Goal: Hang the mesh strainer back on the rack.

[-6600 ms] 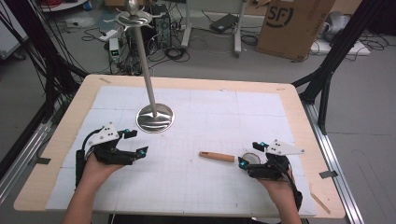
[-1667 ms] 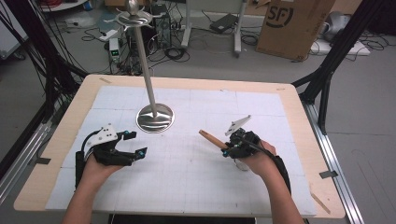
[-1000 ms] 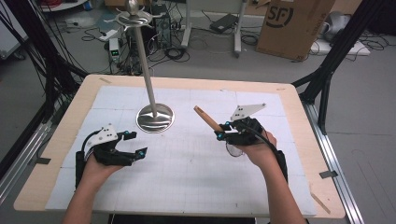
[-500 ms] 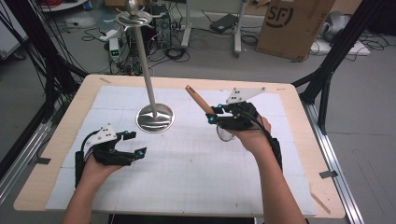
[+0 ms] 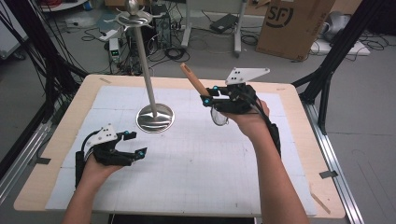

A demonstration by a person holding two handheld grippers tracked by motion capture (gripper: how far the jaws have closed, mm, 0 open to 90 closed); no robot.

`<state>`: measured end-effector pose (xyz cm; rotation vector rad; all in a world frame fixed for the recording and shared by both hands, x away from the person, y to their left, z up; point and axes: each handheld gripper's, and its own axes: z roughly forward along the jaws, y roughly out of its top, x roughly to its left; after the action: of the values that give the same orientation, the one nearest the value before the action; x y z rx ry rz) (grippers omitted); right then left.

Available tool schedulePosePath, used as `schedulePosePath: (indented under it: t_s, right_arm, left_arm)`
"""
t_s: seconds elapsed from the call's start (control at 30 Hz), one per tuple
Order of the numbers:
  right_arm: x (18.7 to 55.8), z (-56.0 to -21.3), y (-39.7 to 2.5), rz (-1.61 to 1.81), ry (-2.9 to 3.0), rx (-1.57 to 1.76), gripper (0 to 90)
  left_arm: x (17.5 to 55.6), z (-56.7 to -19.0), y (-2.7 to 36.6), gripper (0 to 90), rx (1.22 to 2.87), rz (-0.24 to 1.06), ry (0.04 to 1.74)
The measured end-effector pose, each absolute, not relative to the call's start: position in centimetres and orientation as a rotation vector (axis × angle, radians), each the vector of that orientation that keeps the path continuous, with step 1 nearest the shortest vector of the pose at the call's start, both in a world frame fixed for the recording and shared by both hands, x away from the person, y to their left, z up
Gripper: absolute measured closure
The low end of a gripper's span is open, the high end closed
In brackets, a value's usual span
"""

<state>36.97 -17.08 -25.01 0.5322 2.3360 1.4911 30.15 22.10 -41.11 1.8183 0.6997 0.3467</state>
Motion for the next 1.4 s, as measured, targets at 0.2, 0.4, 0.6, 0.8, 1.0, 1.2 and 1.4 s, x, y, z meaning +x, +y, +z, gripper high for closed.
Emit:
schedulePosePath:
  t_s: [0.2,0.4,0.6,0.8,1.0,1.2,1.4]
  right_arm:
    - [37.4,-23.6,-16.6,1.507,2.361,0.473,67.9]
    - [37.9,-22.1,-15.8,1.501,2.361,0.429,67.9]
    - [38.7,-20.4,-14.9,1.504,2.347,0.403,67.9]
    - [39.4,-19.2,-13.6,1.492,2.334,0.396,67.9]
    - [40.2,-18.3,-12.4,1.494,2.315,0.396,67.9]
    - [40.9,-17.4,-11.6,1.508,2.316,0.405,67.9]
    - [41.5,-17.1,-11.1,1.499,2.308,0.412,67.9]
  left_arm:
    - [30.2,-41.1,22.1,22.2,1.817,0.344,0.695]
    - [30.1,-41.1,22.0,22.2,1.820,0.342,0.694]
    - [30.2,-41.2,21.9,22.2,1.821,0.336,0.689]
    - [30.1,-41.1,22.0,22.2,1.819,0.338,0.690]
    - [30.1,-41.1,21.8,22.2,1.815,0.329,0.683]
    - [30.1,-41.1,21.9,22.2,1.814,0.324,0.681]
    - [30.1,-41.1,21.9,22.2,1.804,0.321,0.682]
